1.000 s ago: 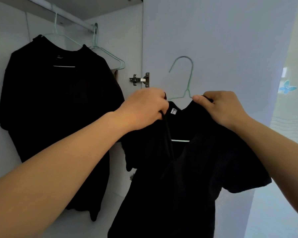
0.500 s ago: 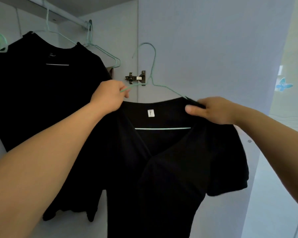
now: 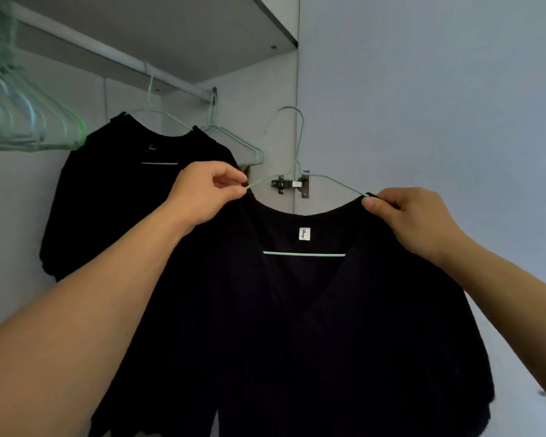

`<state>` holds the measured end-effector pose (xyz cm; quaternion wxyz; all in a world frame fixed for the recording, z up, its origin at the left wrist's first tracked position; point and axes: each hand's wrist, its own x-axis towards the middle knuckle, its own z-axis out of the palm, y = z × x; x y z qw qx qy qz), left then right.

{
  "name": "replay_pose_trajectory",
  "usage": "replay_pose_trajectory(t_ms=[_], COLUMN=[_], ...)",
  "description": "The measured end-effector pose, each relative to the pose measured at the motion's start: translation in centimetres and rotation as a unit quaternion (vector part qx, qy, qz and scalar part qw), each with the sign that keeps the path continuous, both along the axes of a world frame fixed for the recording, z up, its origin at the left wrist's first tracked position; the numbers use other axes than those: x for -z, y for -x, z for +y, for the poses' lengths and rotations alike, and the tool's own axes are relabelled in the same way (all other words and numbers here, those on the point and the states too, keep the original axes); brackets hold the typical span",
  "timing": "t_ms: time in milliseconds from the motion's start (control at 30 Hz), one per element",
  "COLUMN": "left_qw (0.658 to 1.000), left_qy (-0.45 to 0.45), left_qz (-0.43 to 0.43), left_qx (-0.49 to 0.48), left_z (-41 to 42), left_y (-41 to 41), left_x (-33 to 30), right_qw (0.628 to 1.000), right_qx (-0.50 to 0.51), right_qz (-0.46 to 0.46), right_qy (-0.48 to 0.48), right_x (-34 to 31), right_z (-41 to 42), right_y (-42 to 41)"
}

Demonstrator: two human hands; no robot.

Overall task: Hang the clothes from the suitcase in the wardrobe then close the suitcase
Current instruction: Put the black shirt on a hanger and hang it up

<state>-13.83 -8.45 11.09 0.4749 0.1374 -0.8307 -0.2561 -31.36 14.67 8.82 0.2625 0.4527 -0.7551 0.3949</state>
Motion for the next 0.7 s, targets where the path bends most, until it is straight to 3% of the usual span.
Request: replay_pose_trajectory(t_ms=[133,167,300,400,700], left_qw=[0.979,0.977,0.99,0.991,0.978], left_qy=[0.009,-0.008,-0.12,-0.112,-0.046], left_qz=[0.055,0.055,0.0,0.005,0.075], left_qx=[-0.198,-0.204,-0.069,-0.073,-0.192], left_z=[-3.0,-3.6,-5.4,-6.6,-12.4], left_y=[-1.4,-1.6,-1.4,-1.6,-3.6], left_x=[-0.9,-1.2,-1.8,-2.4,-6.3], right_qw=[1.0,0.999,0.988,0.959,0.976], right_qx=[-0.002,-0.008,-0.071,-0.172,-0.199], right_qz=[-0.016,-0.03,-0.128,-0.222,-0.076], right_qy=[0.005,0.014,0.044,0.034,0.05], right_x=[-2.6,-3.4,-6.3,-8.2,-14.0], right_z=[-4.5,-5.7,-10.6,-13.5,-24.2], right_y=[-2.0,-2.7,-5.2,-7.7,-10.2])
